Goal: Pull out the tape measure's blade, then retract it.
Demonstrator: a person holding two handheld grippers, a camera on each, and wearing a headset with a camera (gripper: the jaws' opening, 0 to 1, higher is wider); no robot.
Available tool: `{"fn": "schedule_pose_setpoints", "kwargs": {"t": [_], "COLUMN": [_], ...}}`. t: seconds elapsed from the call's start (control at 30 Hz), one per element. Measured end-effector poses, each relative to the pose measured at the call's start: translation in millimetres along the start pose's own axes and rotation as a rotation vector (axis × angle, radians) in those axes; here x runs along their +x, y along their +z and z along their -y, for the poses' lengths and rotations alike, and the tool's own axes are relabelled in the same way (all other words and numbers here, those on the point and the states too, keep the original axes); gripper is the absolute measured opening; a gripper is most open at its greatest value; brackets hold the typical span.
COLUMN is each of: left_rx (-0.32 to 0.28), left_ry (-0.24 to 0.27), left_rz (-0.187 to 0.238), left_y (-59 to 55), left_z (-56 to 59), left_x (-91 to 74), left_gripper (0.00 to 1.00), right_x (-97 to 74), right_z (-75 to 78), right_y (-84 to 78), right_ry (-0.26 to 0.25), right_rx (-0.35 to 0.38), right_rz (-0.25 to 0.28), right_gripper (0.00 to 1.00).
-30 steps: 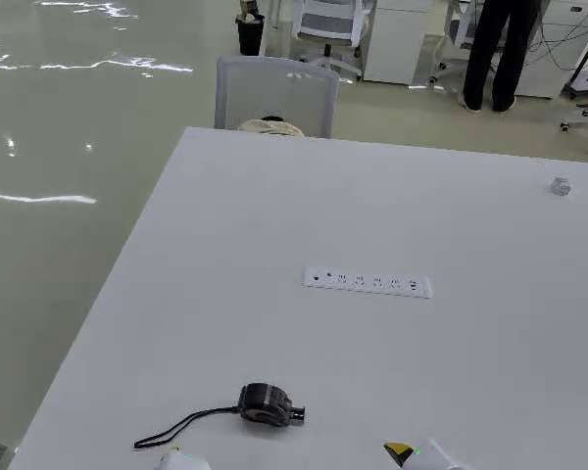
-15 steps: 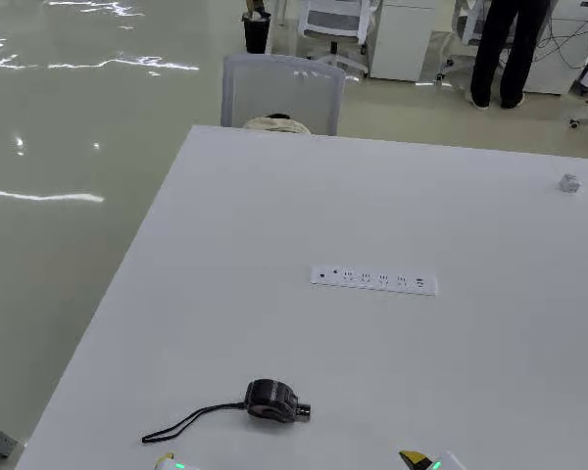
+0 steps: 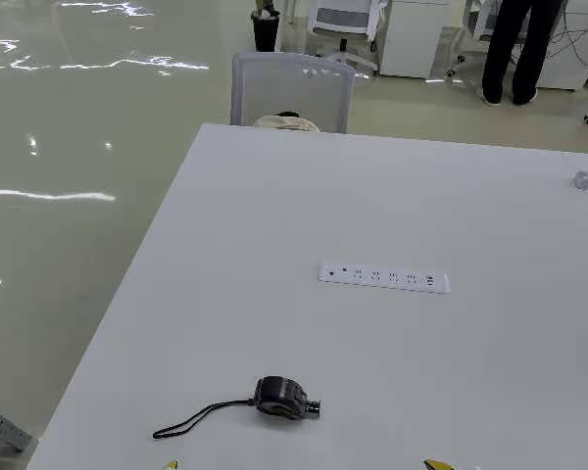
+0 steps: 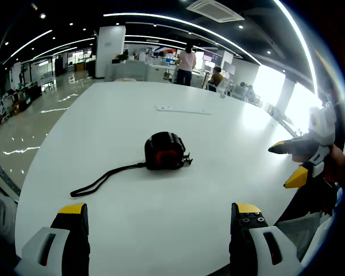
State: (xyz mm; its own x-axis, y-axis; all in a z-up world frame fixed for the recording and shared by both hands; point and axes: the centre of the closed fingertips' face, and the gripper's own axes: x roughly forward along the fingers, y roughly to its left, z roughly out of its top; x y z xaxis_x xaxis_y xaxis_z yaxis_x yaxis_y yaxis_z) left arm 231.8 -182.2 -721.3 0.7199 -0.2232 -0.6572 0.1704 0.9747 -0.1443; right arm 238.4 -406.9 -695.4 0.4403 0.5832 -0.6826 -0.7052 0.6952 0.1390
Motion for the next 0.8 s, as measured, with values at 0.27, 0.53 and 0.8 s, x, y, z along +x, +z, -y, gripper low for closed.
{"fn": "schedule_pose_setpoints", "kwargs": {"t": [0.27,0.53,0.8], "left_rx": [-0.008,-0.018,-0.021], "left_ry": [0.006,0.016,0.019], "left_rz": [0.004,0.007,0.012], "left_y": [0.0,-1.7,-3.3], "left_z": [-2.8,-3.2,-1.6], "left_x": [-7.7,-12.3,-14.0], "left_gripper": [1.00,1.00,1.00], "right_x": [-6.2,-7.7,-11.5], "right_z": [0.3,-2.1,1.1], "right_y": [5.0,3.8,1.6], "right_ry": [-0.012,-0.007,-0.012], "right_rx": [-0.003,-0.011,-0.015], "right_rz": [0.017,0.016,0.017], "right_gripper": [0.88,0.89,0.89]}}
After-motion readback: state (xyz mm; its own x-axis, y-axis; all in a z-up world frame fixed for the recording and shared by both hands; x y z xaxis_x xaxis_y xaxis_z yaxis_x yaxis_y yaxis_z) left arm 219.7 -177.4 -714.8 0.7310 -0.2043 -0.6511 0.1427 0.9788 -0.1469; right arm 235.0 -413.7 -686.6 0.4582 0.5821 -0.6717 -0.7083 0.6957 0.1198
